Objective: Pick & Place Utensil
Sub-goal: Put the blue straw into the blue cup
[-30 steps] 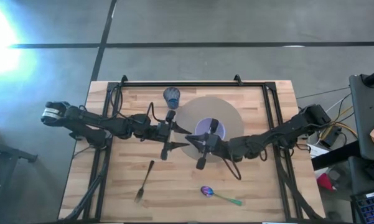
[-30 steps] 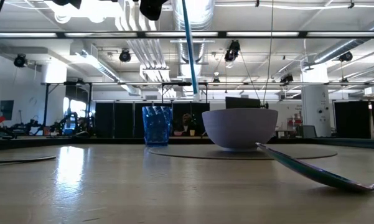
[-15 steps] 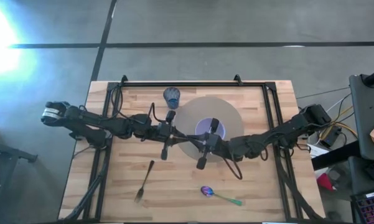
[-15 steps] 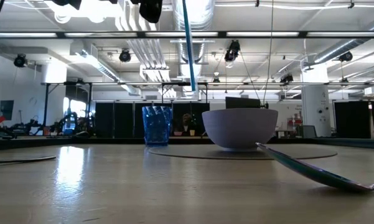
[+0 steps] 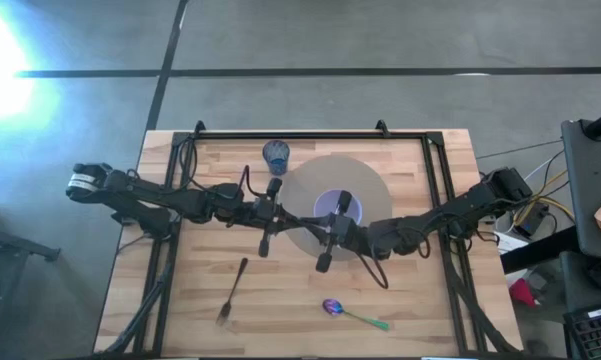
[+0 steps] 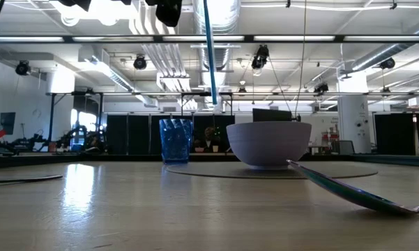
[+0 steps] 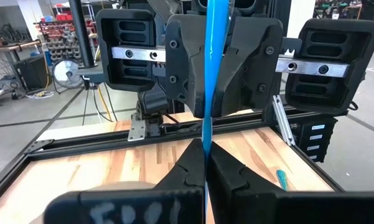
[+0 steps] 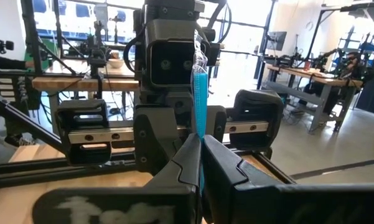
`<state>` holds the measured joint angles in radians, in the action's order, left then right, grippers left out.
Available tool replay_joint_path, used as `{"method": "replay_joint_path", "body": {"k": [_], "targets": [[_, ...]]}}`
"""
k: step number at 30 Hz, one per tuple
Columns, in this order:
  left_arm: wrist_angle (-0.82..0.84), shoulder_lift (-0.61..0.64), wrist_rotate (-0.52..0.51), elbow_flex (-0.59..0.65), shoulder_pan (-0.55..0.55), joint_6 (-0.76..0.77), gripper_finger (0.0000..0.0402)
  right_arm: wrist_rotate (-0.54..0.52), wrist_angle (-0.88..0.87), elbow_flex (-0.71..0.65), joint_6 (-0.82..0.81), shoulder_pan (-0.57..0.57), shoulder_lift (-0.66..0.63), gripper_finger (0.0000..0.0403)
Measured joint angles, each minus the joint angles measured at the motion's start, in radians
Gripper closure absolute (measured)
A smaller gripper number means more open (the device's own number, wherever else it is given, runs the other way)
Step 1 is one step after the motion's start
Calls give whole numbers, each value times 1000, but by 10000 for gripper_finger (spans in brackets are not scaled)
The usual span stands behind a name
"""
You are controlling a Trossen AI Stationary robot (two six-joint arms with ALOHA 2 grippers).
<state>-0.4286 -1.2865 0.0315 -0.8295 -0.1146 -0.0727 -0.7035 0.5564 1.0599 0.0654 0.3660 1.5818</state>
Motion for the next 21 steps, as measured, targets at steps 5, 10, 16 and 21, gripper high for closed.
{"method": "replay_joint_path", "body": {"k": [5,10,16,21], "targets": [[1,0,0,0,0,1,401,0,0,0,21,0,0,394],[2,1,-2,-1,0,2,401,-1,-10,10,19,0,-1,393],[21,1,-6,-1,0,2,401,-1,-47,17,16,0,-18,353],[23,0,-32,0,0,1,401,-3,-60,17,-14,0,-31,302]]}}
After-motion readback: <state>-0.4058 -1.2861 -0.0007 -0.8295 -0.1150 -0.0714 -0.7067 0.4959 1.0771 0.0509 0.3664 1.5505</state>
